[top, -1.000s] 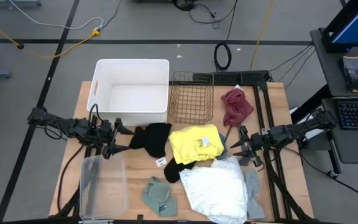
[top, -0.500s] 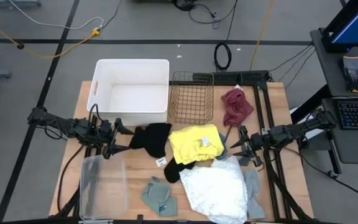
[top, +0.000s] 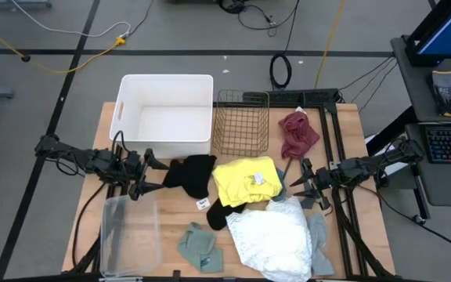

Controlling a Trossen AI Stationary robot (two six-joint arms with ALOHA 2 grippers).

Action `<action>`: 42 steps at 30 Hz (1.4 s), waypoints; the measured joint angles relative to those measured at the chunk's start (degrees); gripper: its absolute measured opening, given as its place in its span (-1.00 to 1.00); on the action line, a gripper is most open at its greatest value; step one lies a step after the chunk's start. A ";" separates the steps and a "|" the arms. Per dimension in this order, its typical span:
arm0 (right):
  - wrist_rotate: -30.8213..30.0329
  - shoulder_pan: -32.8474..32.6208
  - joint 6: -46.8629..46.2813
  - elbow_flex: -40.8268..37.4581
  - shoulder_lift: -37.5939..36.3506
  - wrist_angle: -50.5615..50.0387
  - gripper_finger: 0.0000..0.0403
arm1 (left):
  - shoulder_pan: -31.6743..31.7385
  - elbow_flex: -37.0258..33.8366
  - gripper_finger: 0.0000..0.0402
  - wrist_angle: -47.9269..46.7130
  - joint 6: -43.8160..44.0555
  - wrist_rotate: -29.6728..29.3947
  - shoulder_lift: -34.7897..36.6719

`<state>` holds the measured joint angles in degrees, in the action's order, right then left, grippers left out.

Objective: Pick & Place Cloths

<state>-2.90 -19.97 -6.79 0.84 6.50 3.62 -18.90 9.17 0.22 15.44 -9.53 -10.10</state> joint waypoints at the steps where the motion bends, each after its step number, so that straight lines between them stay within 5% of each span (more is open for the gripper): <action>1: 0.00 0.00 0.00 0.00 -0.01 0.00 -0.30 | 0.00 0.00 0.73 0.01 0.00 -0.01 0.00; 5: 0.00 -0.01 -0.91 0.02 0.02 1.63 -0.30 | 0.00 -0.01 0.73 0.00 0.00 0.00 -0.01; 20: -0.29 0.00 -36.03 0.00 -0.01 13.91 -0.30 | 0.01 0.00 0.73 -0.01 0.00 0.00 0.01; 37: -15.06 0.00 -17.15 0.00 -0.02 40.57 -0.30 | 0.00 0.00 0.73 0.07 -0.17 -0.13 0.01; 42: -20.20 0.02 -17.21 0.00 -0.02 42.43 -0.30 | 0.00 -0.01 0.73 4.21 3.84 -5.57 -0.01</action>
<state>-23.09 -19.94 -24.00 0.84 6.48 46.05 -18.90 9.16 4.43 19.28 -15.10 -10.11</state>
